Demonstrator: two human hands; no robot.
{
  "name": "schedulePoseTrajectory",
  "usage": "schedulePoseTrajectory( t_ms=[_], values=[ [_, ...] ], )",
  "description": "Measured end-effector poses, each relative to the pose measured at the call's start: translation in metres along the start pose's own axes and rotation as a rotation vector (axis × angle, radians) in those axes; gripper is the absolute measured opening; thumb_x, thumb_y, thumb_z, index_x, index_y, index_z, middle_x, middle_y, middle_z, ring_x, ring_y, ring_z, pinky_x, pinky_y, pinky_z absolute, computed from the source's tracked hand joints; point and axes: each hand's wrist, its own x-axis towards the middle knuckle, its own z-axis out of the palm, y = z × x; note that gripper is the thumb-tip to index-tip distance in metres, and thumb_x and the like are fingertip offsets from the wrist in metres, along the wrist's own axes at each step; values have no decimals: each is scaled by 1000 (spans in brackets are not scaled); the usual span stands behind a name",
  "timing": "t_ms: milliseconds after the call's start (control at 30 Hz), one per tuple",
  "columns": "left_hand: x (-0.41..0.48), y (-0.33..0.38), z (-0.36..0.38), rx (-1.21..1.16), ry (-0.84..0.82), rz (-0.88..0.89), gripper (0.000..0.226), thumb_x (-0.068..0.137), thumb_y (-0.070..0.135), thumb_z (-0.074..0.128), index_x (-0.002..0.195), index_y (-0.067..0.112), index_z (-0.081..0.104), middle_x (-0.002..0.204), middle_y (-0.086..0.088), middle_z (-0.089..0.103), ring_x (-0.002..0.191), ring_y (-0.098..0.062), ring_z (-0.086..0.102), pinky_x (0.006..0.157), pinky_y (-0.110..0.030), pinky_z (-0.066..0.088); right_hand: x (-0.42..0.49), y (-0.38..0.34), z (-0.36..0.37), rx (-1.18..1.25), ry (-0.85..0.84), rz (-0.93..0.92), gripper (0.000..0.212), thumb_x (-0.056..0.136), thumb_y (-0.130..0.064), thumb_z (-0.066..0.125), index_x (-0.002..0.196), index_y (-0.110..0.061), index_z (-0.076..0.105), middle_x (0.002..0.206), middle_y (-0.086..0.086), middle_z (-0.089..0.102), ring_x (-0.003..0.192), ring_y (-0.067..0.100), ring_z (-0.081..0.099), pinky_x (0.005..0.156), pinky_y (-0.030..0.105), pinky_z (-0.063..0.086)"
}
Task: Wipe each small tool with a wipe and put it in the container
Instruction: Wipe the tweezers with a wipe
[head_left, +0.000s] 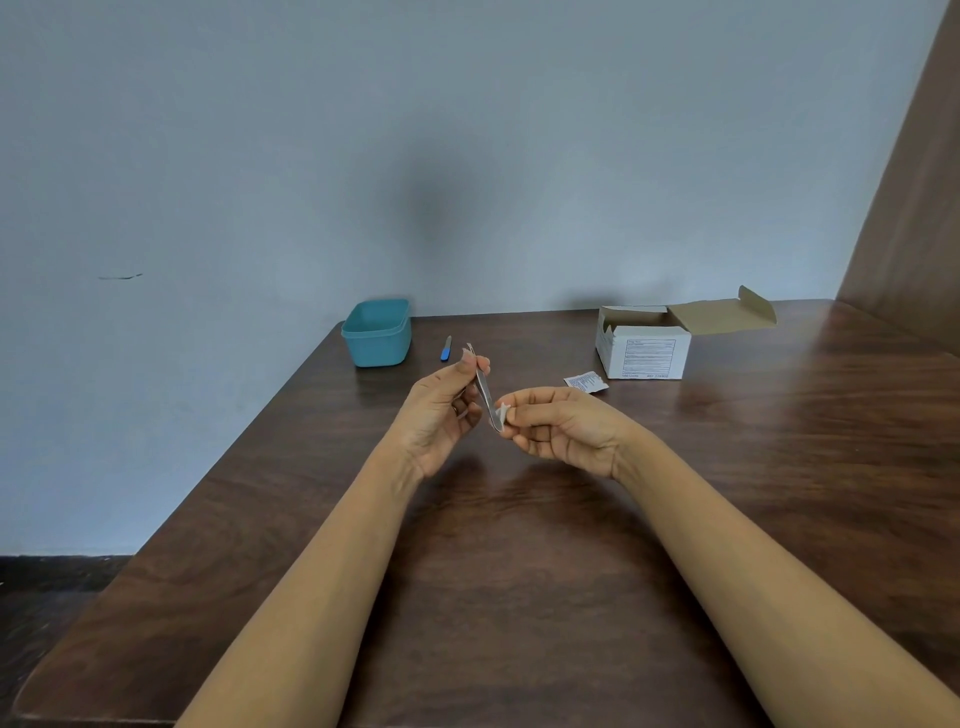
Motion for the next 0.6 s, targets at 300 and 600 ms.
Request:
schedulePoseTrajectory(
  t_ms=[300,600],
  values=[
    [1,0,-4,109,-16,28,23,75,40,67,81,19,74,73,3,51,69,-9,45,68,-23,43,-2,0,1,-58,-23,24,13,86,0,63,88,-9,72,80,7,72,66,9,67,59,19,54],
    [2,-5,0,147,35,106,21,82,31,63,90,13,70,60,16,61,71,-7,44,68,-24,39,1,4,8,-68,0,-16,12,80,-4,70,82,-15,67,79,2,71,65,6,62,60,15,49]
  ],
)
